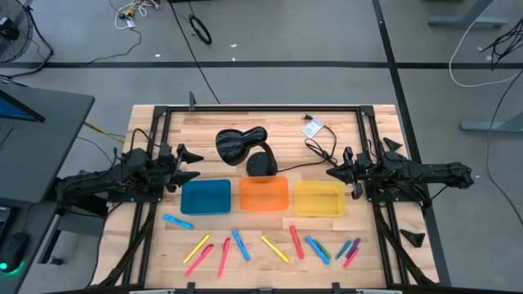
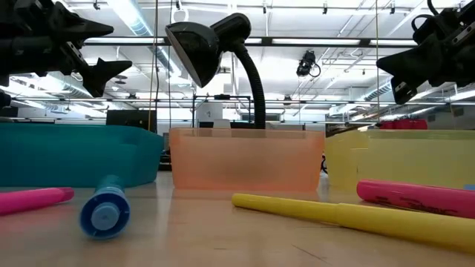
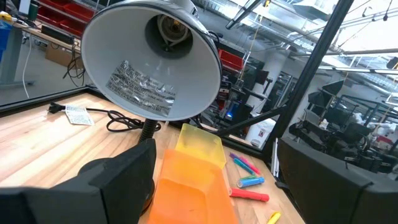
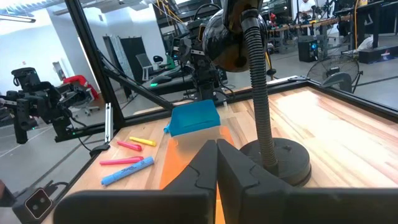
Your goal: Pick & Place Markers
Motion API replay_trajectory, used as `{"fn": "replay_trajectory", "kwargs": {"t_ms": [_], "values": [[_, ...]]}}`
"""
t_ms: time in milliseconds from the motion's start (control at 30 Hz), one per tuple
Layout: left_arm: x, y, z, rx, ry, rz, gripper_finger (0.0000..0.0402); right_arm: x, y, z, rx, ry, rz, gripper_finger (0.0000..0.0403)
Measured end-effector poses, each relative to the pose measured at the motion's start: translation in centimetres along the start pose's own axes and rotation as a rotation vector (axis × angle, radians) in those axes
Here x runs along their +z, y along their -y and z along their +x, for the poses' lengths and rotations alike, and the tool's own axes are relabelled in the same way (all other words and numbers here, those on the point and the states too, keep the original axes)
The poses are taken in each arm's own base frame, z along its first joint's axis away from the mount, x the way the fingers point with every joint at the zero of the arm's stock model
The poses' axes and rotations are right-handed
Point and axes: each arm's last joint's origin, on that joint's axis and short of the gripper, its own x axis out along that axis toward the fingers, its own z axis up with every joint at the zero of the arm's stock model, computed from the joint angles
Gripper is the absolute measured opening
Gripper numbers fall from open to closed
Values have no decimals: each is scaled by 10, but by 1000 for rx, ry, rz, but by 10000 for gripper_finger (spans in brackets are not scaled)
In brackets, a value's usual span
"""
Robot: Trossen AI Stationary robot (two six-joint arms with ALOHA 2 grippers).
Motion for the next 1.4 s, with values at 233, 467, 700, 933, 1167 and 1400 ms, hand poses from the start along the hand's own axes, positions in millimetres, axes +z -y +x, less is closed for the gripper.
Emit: {"fn": "replay_trajectory", "kwargs": {"t_ms": [233,467,700,933,1167,1400], "values": [[0,0,0,0,0,0,342,0,0,0,0,0,0,11],[0,0,0,0,0,0,342,0,0,0,0,0,0,11],[0,0,0,0,0,0,342,0,0,0,0,0,0,11],[0,0,0,0,0,0,342,0,0,0,0,0,0,11],[0,0,0,0,0,0,342,1,0,0,1,6,0,11],[0,0,0,0,0,0,342,9,-2,0,22,92,-1,11]]}}
